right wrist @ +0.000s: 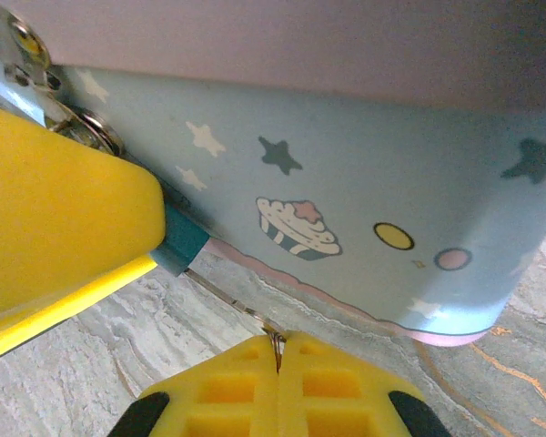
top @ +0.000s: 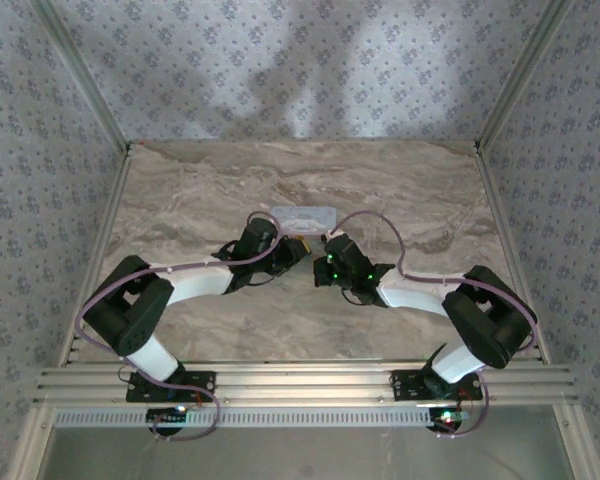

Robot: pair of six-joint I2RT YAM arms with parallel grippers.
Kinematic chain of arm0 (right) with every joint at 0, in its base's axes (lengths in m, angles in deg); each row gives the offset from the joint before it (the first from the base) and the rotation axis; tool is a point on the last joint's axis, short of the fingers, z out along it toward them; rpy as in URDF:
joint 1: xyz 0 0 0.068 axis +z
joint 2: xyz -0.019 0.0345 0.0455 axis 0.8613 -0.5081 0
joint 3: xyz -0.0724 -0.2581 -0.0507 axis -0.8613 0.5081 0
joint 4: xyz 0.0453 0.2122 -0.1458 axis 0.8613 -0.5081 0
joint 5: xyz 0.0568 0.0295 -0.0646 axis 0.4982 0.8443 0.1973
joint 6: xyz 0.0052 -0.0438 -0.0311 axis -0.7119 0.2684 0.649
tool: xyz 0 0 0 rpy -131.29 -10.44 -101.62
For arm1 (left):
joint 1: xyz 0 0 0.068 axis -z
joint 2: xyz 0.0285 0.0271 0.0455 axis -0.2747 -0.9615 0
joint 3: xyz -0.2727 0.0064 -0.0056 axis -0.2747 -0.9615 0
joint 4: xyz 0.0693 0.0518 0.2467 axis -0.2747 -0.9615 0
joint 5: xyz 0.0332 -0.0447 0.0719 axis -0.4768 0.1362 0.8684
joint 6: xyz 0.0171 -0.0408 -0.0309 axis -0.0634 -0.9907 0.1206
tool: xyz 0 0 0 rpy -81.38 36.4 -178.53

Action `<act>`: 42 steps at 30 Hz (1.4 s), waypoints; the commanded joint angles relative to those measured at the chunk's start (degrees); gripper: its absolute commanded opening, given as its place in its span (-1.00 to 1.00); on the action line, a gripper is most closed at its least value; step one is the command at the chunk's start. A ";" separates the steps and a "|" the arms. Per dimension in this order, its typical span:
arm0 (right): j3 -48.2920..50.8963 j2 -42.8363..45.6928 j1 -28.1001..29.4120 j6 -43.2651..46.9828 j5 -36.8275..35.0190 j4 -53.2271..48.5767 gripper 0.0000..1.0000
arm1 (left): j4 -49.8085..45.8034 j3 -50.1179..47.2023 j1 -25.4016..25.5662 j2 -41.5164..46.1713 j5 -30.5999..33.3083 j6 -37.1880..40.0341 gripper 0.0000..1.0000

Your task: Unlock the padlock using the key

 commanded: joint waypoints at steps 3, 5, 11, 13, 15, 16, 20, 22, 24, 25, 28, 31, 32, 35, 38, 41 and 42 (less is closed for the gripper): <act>-0.34 1.50 0.46 -0.62 0.27 1.50 -1.00 | 2.31 1.79 0.88 -0.68 -0.96 -0.88 -0.79; -0.32 1.55 0.39 -0.53 0.04 1.40 -1.00 | 2.35 1.77 0.92 -0.67 -0.90 -0.81 -0.79; -0.08 1.77 0.23 -0.66 -0.25 1.22 -1.00 | 2.31 1.73 0.90 -0.67 -0.94 -0.89 -0.79; 0.02 1.85 0.24 -0.79 -0.33 1.22 -1.00 | 2.32 1.67 0.96 -0.68 -0.95 -0.86 -0.79; -0.04 1.82 0.16 -0.79 -0.33 1.22 -1.00 | 2.31 1.80 0.96 -0.72 -0.93 -0.86 -0.79; -0.07 1.75 0.15 -0.79 -0.34 1.27 -1.00 | 2.31 1.80 1.03 -0.71 -0.96 -0.86 -0.79; -0.08 1.72 -0.03 -0.92 -0.42 1.17 -1.00 | 2.31 1.78 0.96 -0.76 -0.97 -0.82 -0.79; -0.08 1.76 -0.03 -0.97 -0.35 1.33 -1.00 | 2.31 1.80 1.01 -0.77 -0.97 -0.77 -0.79; -0.25 1.66 -0.03 -0.81 0.01 1.47 -1.00 | 2.34 1.90 1.04 -0.91 -1.04 -0.82 -0.79; -0.39 1.57 -0.08 -0.71 0.10 1.57 -1.00 | 2.31 1.91 0.99 -1.00 -1.11 -0.86 -0.79; -0.52 1.41 -0.10 -0.66 0.36 1.71 -1.00 | 2.32 1.96 1.11 -1.07 -1.18 -0.90 -0.79; -0.49 1.50 -0.20 -0.77 0.04 1.42 -1.00 | 2.32 1.91 1.06 -1.06 -1.02 -0.90 -0.79; -0.40 1.49 -0.21 -0.87 -0.01 1.24 -1.00 | 2.32 1.91 1.11 -1.11 -1.04 -0.93 -0.79; -0.17 1.49 -0.39 -1.14 0.01 1.27 -1.00 | 2.31 2.00 1.09 -1.11 -1.03 -0.88 -0.79; -0.25 1.49 -0.37 -1.14 -0.01 1.13 -1.00 | 2.32 2.05 1.11 -1.11 -1.02 -0.86 -0.79; -0.19 1.46 -0.43 -1.16 0.03 1.15 -1.00 | 2.34 2.01 1.09 -1.19 -1.02 -0.86 -0.79; -0.24 1.44 -0.47 -1.17 0.04 1.13 -1.00 | 2.32 2.08 1.10 -1.20 -1.04 -0.84 -0.79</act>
